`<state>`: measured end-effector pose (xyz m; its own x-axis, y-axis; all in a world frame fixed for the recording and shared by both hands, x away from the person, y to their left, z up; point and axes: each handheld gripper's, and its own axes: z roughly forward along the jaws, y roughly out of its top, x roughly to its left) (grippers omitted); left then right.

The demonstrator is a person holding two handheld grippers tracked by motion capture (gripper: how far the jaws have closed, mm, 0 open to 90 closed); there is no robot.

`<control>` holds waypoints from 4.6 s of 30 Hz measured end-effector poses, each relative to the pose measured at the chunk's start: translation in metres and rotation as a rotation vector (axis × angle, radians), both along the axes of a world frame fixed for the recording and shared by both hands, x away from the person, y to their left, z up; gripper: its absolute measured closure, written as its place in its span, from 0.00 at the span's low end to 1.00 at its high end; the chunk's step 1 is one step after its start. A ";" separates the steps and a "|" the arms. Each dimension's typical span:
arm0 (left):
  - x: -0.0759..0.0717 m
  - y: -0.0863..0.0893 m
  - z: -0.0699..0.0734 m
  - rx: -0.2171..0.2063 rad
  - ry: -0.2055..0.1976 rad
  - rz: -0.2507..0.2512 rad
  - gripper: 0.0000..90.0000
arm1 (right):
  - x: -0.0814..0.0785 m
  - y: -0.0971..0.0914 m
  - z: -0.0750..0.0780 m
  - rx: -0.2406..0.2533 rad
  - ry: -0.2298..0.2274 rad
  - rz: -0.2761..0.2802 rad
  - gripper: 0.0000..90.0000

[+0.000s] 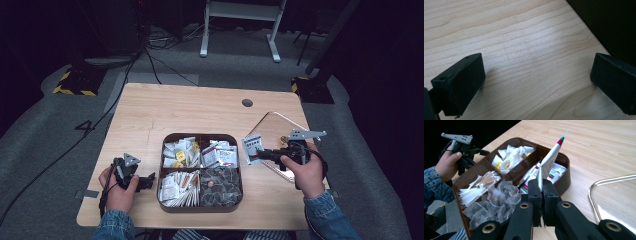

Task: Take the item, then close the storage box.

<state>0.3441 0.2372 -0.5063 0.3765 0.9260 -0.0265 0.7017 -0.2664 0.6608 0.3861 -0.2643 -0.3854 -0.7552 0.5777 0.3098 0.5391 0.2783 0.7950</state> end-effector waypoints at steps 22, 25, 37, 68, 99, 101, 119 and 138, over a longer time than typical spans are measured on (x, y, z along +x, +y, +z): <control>0.000 -0.001 0.000 0.001 -0.001 0.016 0.00 | 0.002 -0.022 -0.040 -0.100 0.124 -0.033 0.97; 0.000 -0.001 0.000 0.002 -0.001 0.017 0.00 | 0.006 -0.025 -0.051 -0.122 0.139 -0.038 0.97; 0.000 -0.001 0.000 0.002 -0.001 0.017 0.00 | 0.003 -0.018 -0.074 -0.128 0.230 -0.007 0.97; 0.000 -0.001 0.000 0.001 -0.002 0.018 0.00 | 0.006 -0.011 -0.077 -0.278 0.118 -0.027 0.50; 0.001 -0.002 0.000 0.000 0.001 0.021 0.00 | 0.016 -0.048 -0.042 -0.118 -0.145 -0.193 0.45; 0.002 -0.002 0.000 0.000 -0.001 0.019 0.00 | 0.018 -0.050 -0.040 -0.114 -0.157 -0.200 0.45; 0.002 -0.001 0.000 0.000 -0.002 0.017 0.00 | 0.067 -0.091 -0.068 -0.175 -0.149 -0.376 0.42; -0.001 -0.001 0.000 0.002 -0.001 -0.005 0.00 | 0.100 -0.090 -0.100 -0.291 -0.080 -0.376 0.51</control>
<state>0.3428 0.2360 -0.5063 0.3810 0.9242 -0.0243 0.7000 -0.2712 0.6606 0.4859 -0.3543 -0.4853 -0.4923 0.8693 0.0438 0.5849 0.2931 0.7562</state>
